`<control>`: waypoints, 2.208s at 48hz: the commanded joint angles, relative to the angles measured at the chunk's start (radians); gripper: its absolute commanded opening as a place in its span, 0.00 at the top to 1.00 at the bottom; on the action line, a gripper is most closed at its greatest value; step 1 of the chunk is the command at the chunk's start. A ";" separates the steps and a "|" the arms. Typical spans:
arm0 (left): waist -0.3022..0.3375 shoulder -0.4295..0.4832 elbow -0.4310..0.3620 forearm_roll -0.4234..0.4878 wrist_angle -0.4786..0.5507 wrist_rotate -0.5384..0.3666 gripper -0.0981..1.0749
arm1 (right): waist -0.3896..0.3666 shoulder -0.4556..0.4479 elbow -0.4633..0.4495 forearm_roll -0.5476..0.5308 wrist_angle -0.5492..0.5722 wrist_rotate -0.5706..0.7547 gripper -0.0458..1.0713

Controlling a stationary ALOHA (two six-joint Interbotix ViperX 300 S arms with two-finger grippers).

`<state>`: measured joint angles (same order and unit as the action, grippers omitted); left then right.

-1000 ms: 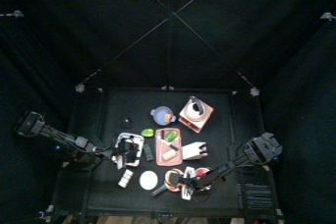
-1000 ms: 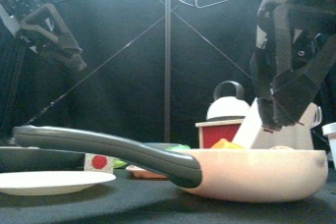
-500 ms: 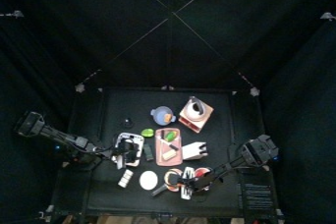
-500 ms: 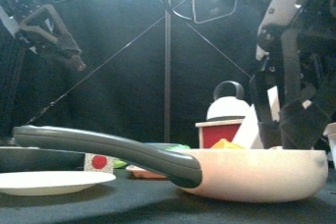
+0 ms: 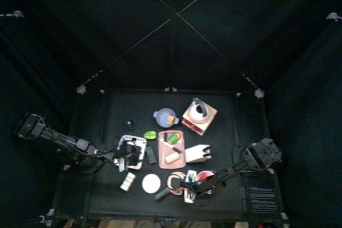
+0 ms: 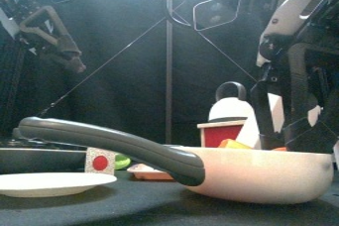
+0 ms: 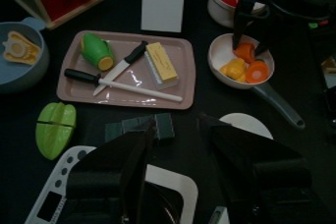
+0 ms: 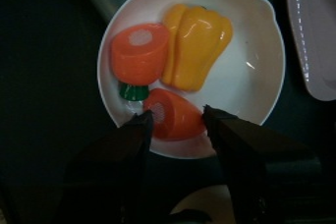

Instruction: Grab carrot top

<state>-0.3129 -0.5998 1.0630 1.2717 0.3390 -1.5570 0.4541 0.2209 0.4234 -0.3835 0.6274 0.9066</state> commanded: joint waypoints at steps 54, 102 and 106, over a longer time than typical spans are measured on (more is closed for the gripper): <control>0.005 -0.003 -0.005 0.002 0.000 -0.002 0.23 | -0.049 -0.055 -0.107 0.003 0.037 0.000 0.24; 0.008 -0.005 -0.002 0.002 -0.002 -0.002 0.23 | -0.008 -0.032 -0.048 -0.052 -0.081 0.000 0.24; 0.009 -0.005 0.000 0.002 -0.002 -0.002 0.23 | -0.009 -0.026 -0.049 -0.052 -0.081 0.000 0.24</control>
<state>-0.3068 -0.5998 1.0753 1.2717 0.3390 -1.5570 0.4464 0.2117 0.3835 -0.4341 0.5507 0.9066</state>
